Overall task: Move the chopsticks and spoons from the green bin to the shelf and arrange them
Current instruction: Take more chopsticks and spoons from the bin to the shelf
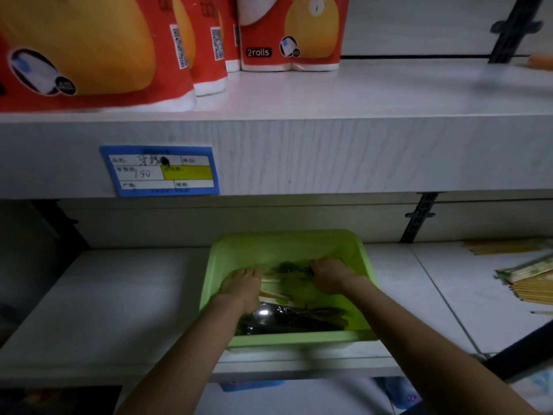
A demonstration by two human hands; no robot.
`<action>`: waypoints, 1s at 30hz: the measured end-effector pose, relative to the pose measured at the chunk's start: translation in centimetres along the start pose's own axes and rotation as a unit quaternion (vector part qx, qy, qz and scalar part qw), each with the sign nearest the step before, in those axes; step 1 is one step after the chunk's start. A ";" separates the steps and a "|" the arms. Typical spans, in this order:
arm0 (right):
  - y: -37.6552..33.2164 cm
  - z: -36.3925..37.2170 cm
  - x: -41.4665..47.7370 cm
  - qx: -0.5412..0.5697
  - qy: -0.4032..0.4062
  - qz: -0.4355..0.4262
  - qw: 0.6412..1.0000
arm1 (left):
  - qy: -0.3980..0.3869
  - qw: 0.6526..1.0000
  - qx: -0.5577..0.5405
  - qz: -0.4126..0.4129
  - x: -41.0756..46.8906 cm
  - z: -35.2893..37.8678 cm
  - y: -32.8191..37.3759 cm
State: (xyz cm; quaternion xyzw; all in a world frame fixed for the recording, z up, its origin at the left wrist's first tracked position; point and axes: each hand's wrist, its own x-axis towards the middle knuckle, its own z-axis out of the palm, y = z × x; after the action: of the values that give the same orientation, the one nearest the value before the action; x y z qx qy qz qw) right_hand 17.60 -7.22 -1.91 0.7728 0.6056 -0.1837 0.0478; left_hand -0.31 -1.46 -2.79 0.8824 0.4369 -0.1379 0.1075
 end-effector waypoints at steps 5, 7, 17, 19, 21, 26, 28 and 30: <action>1.0 0.5 -0.5 0.073 -0.001 -0.007 0.997 | -0.005 1.000 0.023 0.016 0.8 0.6 0.0; 0.9 0.3 -0.7 0.091 0.005 -0.008 0.996 | -0.008 0.998 0.052 0.030 0.9 0.7 0.0; 0.7 -0.4 -1.2 0.167 0.004 -0.010 0.986 | -0.049 0.995 0.028 0.081 1.7 0.2 0.2; 0.7 -0.5 -1.2 0.174 0.006 -0.010 0.985 | -0.069 0.994 0.022 0.084 1.8 0.2 0.2; 0.8 -0.5 -1.1 0.183 0.003 -0.011 0.983 | -0.081 0.992 0.033 0.091 1.9 0.2 0.2; 0.6 -0.7 -1.1 0.198 -0.004 -0.015 0.980 | -0.105 0.989 0.018 0.100 2.0 0.2 0.3; 0.6 -0.8 -1.0 0.199 -0.004 -0.015 0.980 | -0.120 0.989 -0.004 0.092 2.1 0.3 0.3; 0.6 -0.8 -1.0 0.201 -0.004 -0.016 0.980 | -0.133 0.987 -0.009 0.089 2.2 0.3 0.3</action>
State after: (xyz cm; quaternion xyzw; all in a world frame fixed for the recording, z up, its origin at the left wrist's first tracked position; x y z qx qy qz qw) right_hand 18.20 -8.05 -0.89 0.7562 0.5684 -0.3056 -0.1083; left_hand 1.14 -0.11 -3.83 0.8903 0.3400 -0.2403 0.1843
